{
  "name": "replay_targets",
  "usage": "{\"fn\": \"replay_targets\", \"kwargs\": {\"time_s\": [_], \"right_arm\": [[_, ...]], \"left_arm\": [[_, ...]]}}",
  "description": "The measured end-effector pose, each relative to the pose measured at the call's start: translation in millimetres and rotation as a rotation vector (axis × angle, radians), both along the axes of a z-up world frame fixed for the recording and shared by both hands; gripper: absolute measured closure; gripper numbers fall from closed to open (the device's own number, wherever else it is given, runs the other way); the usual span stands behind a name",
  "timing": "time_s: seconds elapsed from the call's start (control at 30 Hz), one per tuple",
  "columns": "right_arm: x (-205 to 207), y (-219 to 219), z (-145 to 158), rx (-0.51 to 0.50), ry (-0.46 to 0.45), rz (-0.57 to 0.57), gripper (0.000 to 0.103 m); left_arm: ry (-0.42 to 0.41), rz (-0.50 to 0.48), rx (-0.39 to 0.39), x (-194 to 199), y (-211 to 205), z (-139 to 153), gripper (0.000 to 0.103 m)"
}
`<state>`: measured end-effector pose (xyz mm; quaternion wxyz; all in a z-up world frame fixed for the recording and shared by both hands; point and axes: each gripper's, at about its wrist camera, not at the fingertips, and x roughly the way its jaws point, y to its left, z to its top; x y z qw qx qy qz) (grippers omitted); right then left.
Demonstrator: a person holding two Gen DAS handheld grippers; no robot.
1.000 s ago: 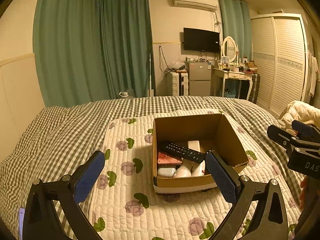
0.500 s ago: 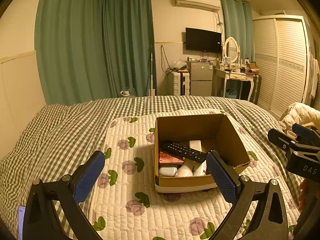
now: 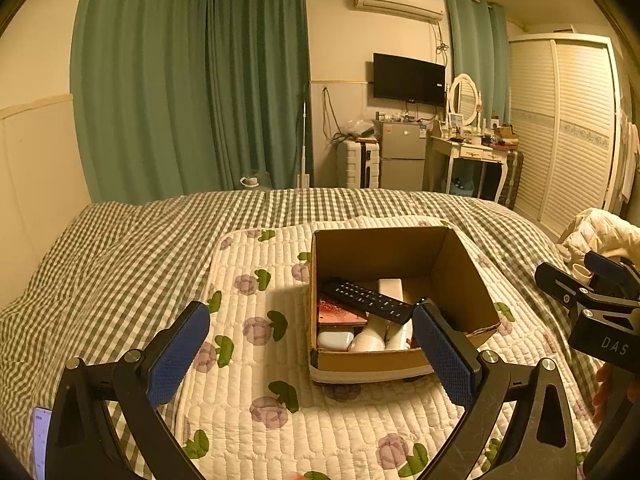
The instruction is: Organize rigid objects
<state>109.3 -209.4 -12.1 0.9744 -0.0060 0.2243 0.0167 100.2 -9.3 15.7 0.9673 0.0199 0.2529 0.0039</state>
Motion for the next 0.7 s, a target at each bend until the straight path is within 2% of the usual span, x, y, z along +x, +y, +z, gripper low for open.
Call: {"fn": "replay_targets", "kwargs": {"time_s": [0.23, 0.7], "right_arm": [[1.1, 1.0, -3.1, -0.002, 0.006, 0.0, 0.0], [1.2, 2.7, -4.3, -0.006, 0.012, 0.0, 0.0]], "left_arm": [[-0.005, 0.003, 0.023, -1.1, -1.8, -2.4, 0.0], [0.005, -0.01, 0.014, -0.1, 0.7, -9.6, 0.0]]}}
